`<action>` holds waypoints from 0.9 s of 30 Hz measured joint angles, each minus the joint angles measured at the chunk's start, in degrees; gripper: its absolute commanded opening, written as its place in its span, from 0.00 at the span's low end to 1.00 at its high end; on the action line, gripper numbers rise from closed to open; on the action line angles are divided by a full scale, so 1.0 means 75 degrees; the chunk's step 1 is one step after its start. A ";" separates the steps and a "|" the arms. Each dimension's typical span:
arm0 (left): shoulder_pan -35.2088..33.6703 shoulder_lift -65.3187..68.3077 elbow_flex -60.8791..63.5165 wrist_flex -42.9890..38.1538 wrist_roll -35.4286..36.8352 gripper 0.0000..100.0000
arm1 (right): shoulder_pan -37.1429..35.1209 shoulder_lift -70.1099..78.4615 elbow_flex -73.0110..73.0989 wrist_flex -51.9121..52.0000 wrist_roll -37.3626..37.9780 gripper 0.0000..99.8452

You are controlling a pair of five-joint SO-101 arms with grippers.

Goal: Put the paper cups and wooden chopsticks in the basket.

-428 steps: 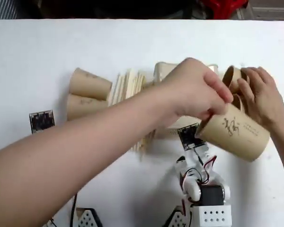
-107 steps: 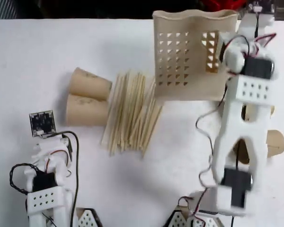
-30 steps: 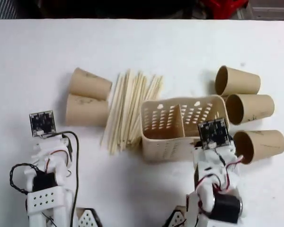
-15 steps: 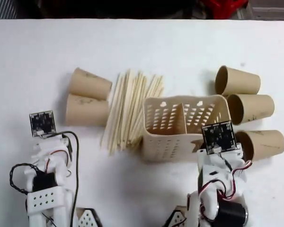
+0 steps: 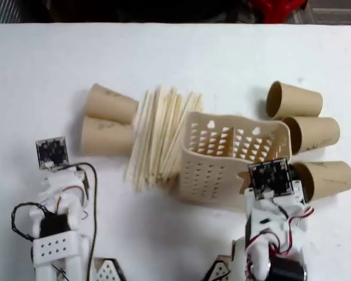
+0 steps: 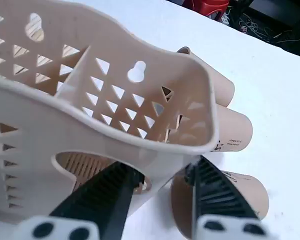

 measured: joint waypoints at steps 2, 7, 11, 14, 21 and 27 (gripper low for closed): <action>0.0000 0.0000 0.0000 0.0000 0.0000 0.10 | 0.0000 0.0000 0.0422 -0.0527 0.0000 0.02; 0.0000 0.0000 0.0000 0.0000 0.0000 0.10 | -0.0211 0.0000 0.1582 -0.2356 -0.0012 0.02; 0.0000 0.0000 0.0000 0.0000 0.0000 0.10 | -0.0527 0.0000 0.2590 -0.4384 -0.0012 0.02; 0.0000 0.0000 0.0000 0.0000 0.0000 0.10 | -0.0610 0.0129 0.3259 -0.5990 -0.0012 0.02; 0.0000 0.0000 0.0000 0.0000 0.0000 0.10 | -0.0234 0.0129 0.3669 -0.7900 0.0012 0.02; 0.0000 0.0000 0.0000 0.0000 0.0000 0.10 | 0.0059 0.0129 0.3950 -0.8416 0.0012 0.02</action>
